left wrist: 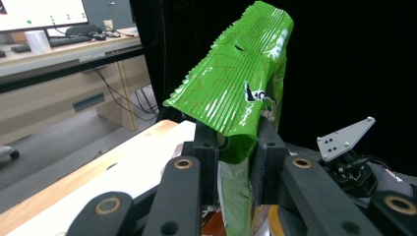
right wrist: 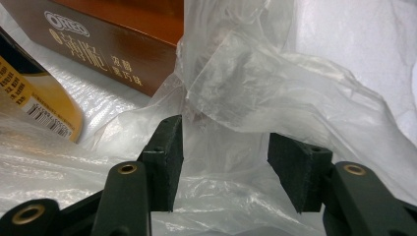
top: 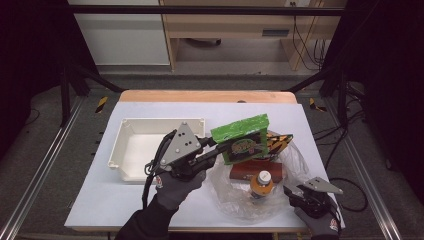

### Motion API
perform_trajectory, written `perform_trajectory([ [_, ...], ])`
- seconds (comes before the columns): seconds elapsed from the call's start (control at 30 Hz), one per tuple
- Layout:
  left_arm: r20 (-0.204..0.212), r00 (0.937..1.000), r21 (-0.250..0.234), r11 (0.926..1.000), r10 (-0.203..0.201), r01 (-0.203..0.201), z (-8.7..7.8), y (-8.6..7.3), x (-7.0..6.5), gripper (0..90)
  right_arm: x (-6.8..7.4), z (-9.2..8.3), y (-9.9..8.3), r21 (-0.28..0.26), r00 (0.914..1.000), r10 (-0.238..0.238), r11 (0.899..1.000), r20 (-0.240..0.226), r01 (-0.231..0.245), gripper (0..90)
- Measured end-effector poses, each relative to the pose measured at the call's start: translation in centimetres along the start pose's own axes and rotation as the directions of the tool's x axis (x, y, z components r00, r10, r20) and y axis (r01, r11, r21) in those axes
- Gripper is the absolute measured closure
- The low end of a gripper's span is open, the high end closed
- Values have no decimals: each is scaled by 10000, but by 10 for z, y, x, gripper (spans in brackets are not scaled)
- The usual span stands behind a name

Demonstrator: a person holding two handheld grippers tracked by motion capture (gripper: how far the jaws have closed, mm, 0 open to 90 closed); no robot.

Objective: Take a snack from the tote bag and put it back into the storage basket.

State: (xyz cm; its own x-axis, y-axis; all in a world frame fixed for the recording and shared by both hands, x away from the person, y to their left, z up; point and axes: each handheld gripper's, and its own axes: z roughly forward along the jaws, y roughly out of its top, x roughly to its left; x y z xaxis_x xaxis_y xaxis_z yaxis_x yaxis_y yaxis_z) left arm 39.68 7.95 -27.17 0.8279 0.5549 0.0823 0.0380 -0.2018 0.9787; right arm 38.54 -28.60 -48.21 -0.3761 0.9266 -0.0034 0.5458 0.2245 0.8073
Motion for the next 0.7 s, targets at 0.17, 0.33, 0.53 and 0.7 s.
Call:
perform_trajectory([
  [0.17, 125, 9999, -82, 9999, 80, -79, 6, 8, -5, 759, 0, 0, 0, 1, 10000, 0, 10000, -6, 0, 477],
  [0.33, 247, 9996, -35, 9999, 157, -156, 12, 13, -9, 759, 0, 0, 0, 19, 10000, 0, 10000, -17, 0, 476],
  [0.53, 295, 9994, -56, 9998, 178, -176, 14, 16, -10, 760, 0, 0, 0, 11, 10000, -6, 10000, -27, 6, 477],
  [0.7, 192, 9997, -154, 9998, 133, -130, 7, 20, -4, 759, 0, 0, 0, 9, 10000, -9, 10000, -25, 9, 476],
])
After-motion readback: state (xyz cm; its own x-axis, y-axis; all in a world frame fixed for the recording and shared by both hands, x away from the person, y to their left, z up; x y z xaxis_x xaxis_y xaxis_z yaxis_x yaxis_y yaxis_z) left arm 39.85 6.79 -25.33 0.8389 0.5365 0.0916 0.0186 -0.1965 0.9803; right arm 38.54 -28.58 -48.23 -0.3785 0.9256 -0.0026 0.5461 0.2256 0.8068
